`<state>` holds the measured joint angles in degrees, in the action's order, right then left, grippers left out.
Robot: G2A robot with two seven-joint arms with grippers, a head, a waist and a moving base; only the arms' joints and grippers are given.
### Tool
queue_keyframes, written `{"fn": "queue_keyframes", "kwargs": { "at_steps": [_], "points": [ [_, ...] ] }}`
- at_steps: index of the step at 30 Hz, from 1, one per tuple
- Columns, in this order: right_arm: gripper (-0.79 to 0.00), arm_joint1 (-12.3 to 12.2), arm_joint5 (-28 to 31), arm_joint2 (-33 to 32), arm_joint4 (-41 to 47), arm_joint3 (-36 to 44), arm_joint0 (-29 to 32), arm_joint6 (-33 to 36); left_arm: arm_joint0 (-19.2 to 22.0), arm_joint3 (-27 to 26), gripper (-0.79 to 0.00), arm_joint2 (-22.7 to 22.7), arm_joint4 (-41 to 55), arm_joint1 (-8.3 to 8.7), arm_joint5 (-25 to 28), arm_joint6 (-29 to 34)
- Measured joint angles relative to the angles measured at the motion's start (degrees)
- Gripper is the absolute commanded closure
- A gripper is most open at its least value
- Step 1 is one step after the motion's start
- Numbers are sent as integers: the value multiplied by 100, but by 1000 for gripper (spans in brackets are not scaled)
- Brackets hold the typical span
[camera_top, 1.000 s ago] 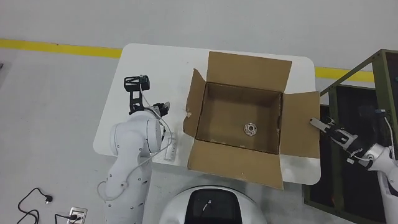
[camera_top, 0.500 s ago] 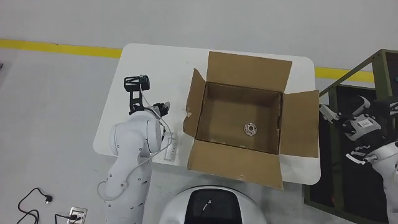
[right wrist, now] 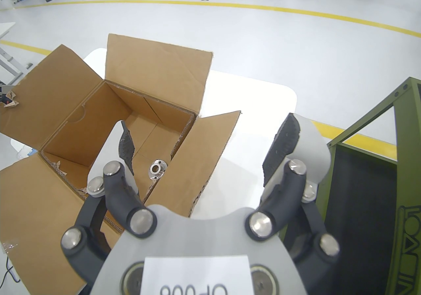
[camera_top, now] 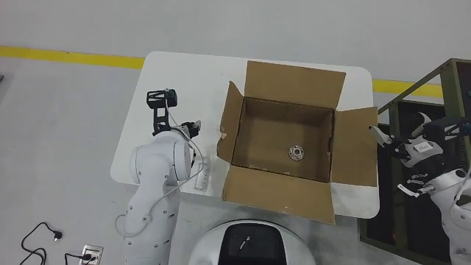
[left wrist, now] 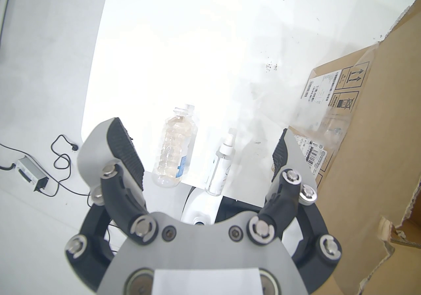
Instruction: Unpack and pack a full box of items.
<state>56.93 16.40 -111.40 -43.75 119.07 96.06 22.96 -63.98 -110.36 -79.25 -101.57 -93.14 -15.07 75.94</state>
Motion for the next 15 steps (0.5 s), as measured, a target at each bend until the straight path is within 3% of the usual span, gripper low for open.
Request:
{"fn": "queue_keyframes", "kwargs": {
  "at_steps": [6,15],
  "points": [
    [-785,1,-17,16,-19,32,-2,-3,0,0,-785,0,0,0,0,0],
    [-785,5,-1080,570,-978,951,-290,836,0,0,-785,0,0,0,0,0]
  ]
}}
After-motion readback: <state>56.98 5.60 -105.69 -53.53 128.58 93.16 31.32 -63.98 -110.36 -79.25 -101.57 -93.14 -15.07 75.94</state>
